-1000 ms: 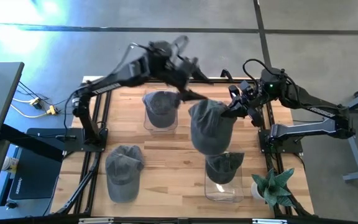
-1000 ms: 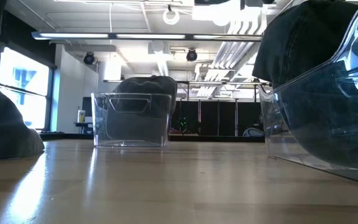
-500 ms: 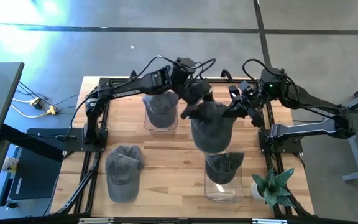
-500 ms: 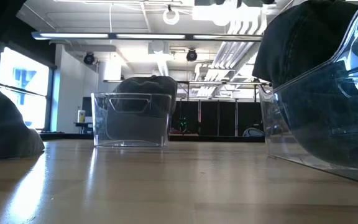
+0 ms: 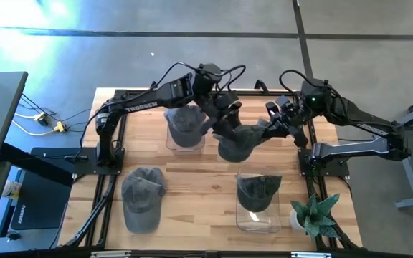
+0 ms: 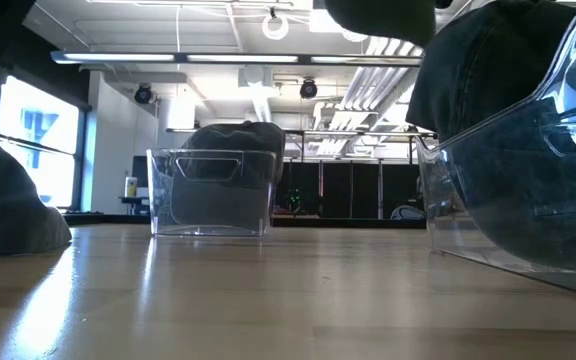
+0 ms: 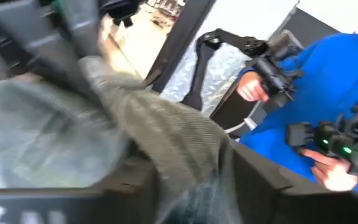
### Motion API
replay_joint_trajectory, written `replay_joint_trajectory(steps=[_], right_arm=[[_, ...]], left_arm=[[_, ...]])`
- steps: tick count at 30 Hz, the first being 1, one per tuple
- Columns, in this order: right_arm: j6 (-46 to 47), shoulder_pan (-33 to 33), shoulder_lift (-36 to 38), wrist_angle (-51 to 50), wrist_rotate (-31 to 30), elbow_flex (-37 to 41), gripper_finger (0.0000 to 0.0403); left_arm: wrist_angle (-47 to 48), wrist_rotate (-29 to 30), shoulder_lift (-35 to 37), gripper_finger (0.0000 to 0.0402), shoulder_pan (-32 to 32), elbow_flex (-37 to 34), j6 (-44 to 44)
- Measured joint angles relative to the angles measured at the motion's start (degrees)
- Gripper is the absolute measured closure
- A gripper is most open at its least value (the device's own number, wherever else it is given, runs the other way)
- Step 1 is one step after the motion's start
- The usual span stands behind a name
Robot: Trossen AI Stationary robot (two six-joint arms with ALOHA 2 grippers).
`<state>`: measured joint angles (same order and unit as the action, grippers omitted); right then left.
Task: Pick & Place hat
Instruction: Put the dark gray cap into the bottom transparent bin
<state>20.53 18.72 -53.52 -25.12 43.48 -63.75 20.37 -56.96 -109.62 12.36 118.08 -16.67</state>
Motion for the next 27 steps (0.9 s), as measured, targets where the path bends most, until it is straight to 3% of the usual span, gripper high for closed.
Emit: replay_joint_trajectory(steps=[5,7,13,18,23,27], right_arm=[[0.0,0.0,0.0,0.13,0.38,0.0,0.0393],[-0.08,0.0,0.0,0.1,0.54,0.0,0.0393],[-3.69,0.0,-0.06,2.25,3.05,0.0,0.0374],[-8.04,0.02,-0.09,8.04,3.96,0.0,0.0293],[-25.63,-0.02,-0.65,6.32,2.8,0.0,0.0201],[-36.56,-0.02,-2.73,4.79,1.42,0.02,0.0165]], left_arm=[[0.24,0.59,-0.05,0.0363,0.02,-0.08,-0.17],[0.51,0.54,-0.07,0.039,0.29,-0.08,-0.17],[0.74,-3.24,0.48,0.0371,2.5,1.26,-0.18],[0.78,-7.5,0.89,0.0387,3.03,3.22,-0.53],[0.48,-8.26,0.87,0.0397,3.03,5.0,-1.68],[0.36,-7.48,0.87,0.0393,3.04,5.58,-1.87]])
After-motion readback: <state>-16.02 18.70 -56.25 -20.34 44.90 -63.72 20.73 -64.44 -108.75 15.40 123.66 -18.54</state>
